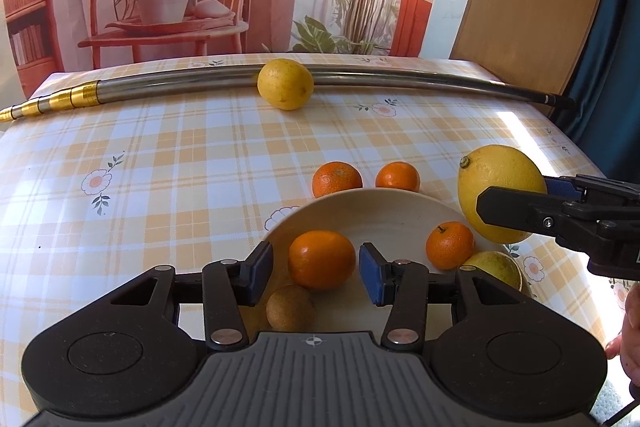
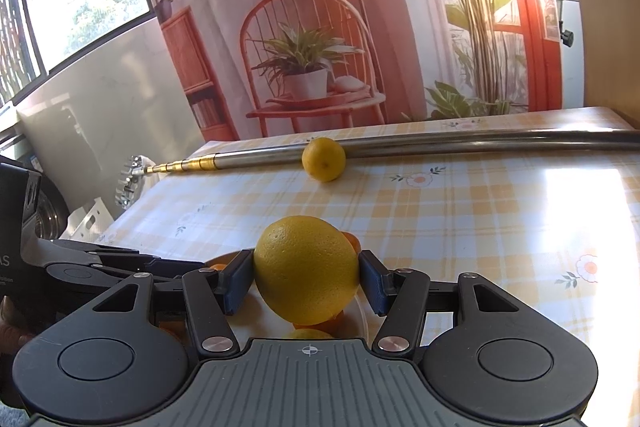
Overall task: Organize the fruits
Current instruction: 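Lower mandarin into plate and open left gripper while right lowers lemon in and opens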
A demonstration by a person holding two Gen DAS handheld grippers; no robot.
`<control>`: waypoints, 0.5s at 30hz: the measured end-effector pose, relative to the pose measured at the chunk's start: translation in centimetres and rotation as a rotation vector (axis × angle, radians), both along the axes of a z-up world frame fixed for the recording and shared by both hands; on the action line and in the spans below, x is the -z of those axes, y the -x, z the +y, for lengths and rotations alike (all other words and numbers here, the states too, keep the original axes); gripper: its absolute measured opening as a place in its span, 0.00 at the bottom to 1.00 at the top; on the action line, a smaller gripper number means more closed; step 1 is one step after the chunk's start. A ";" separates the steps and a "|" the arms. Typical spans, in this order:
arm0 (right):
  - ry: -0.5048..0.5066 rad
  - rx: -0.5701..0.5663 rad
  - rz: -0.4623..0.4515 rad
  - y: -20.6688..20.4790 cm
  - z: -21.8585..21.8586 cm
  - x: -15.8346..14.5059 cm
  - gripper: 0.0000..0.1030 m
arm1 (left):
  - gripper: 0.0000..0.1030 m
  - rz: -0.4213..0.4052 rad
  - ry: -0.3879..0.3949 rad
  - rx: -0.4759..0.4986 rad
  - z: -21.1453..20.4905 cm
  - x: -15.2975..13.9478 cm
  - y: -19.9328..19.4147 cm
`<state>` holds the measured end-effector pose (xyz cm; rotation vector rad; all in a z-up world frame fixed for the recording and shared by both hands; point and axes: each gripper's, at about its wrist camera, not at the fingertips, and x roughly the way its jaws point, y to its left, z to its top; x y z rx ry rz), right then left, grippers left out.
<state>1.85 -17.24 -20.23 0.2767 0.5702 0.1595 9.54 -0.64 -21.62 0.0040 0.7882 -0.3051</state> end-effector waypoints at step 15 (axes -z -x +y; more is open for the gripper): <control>0.093 -0.119 0.038 -0.8 3.4 -0.5 0.51 | 0.57 -0.099 0.040 -0.153 2.9 -3.2 3.9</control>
